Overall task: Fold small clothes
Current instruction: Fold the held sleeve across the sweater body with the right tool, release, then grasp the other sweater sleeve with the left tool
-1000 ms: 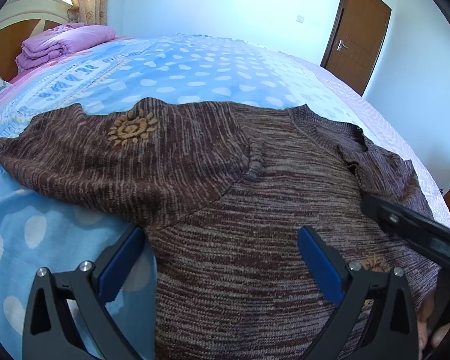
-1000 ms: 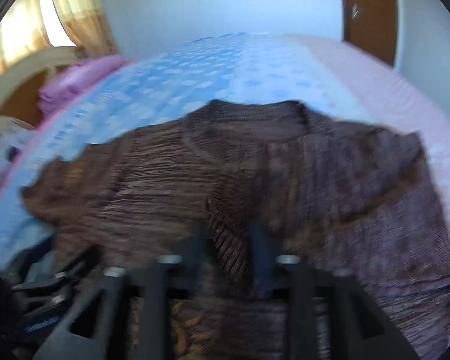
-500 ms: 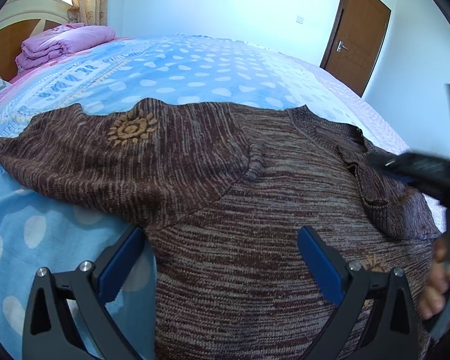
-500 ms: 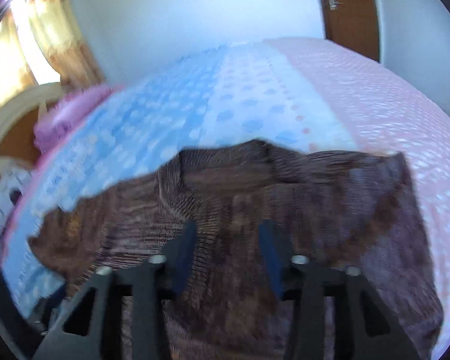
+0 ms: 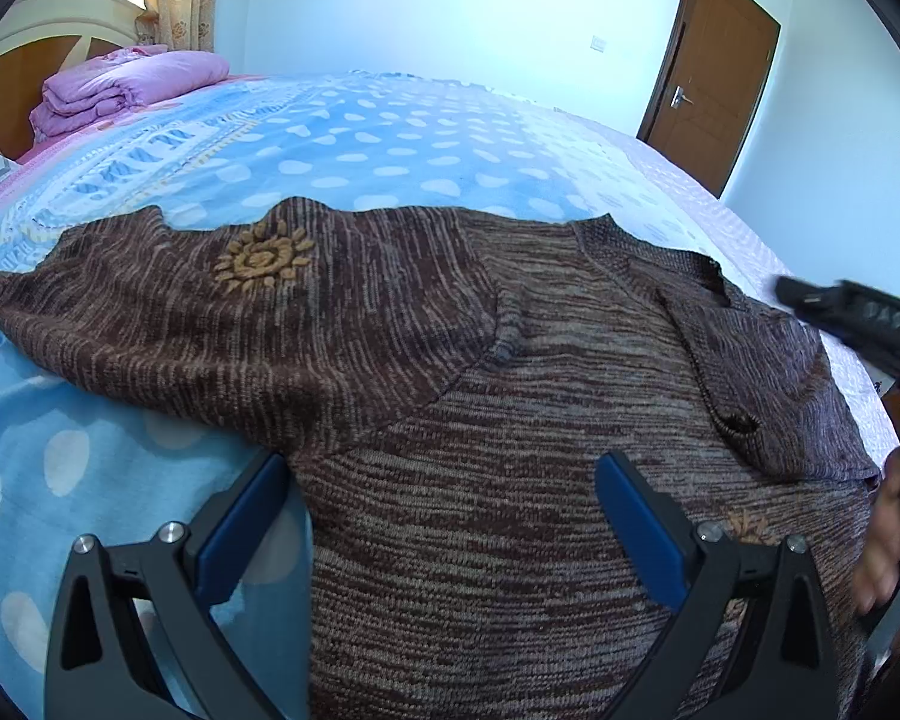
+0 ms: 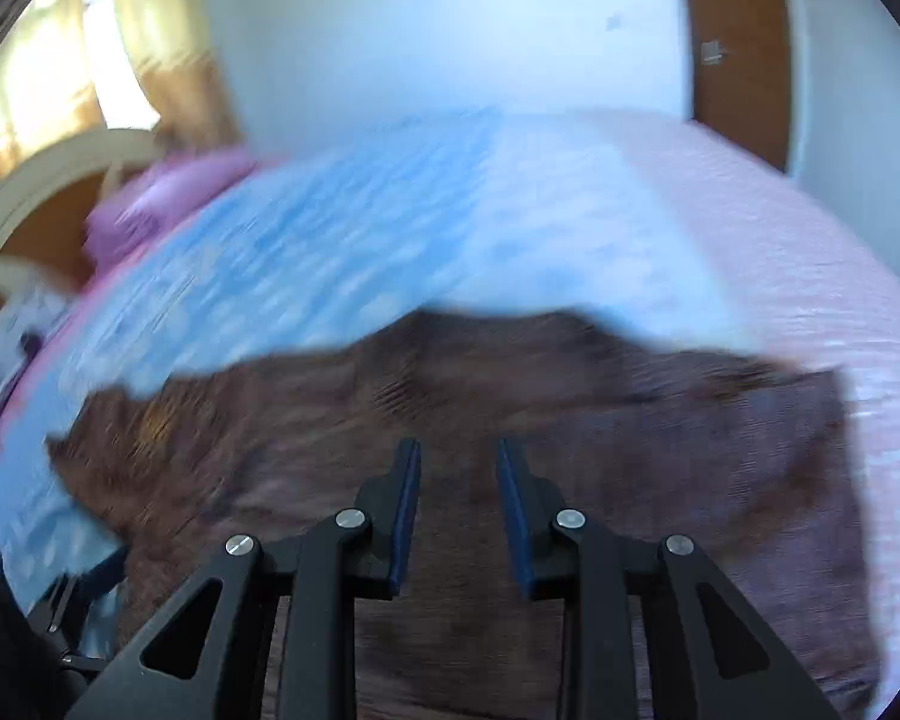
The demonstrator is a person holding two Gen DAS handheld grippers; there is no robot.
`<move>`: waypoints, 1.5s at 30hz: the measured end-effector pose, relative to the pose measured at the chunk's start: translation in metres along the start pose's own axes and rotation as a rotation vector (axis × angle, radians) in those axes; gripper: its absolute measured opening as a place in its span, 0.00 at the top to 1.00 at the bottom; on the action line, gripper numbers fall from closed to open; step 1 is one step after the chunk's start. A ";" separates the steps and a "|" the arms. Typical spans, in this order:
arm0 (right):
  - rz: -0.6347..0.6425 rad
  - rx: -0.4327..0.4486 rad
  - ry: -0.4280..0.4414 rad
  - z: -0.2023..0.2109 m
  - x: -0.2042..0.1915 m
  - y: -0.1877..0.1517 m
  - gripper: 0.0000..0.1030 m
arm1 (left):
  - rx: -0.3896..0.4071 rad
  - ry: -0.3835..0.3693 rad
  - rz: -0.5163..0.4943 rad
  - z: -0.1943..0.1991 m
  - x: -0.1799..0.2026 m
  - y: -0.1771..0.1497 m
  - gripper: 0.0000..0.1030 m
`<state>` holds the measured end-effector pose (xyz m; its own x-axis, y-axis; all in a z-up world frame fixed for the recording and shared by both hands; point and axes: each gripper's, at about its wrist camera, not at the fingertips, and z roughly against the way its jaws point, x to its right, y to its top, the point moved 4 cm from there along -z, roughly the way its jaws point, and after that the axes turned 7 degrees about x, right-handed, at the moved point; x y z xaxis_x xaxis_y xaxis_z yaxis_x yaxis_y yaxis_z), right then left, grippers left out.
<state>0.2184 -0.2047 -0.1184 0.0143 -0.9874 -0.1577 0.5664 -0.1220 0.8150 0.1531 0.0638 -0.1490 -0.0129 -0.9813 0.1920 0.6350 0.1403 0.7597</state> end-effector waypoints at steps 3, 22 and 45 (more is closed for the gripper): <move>-0.091 -0.002 -0.162 0.001 0.071 0.006 0.72 | 0.000 0.002 -0.001 0.000 0.000 0.000 0.00; -0.237 -0.115 -0.444 -0.036 0.197 -0.017 0.84 | -0.005 -0.021 -0.065 -0.013 0.091 0.046 0.00; -0.148 -0.113 -0.210 0.057 0.143 -0.080 0.89 | -0.110 0.030 -0.238 -0.063 0.143 0.016 0.00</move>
<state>0.1285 -0.3420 -0.1747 -0.2401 -0.9604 -0.1416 0.6379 -0.2661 0.7227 0.2103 -0.0824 -0.1485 -0.1502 -0.9887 -0.0037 0.6973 -0.1086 0.7085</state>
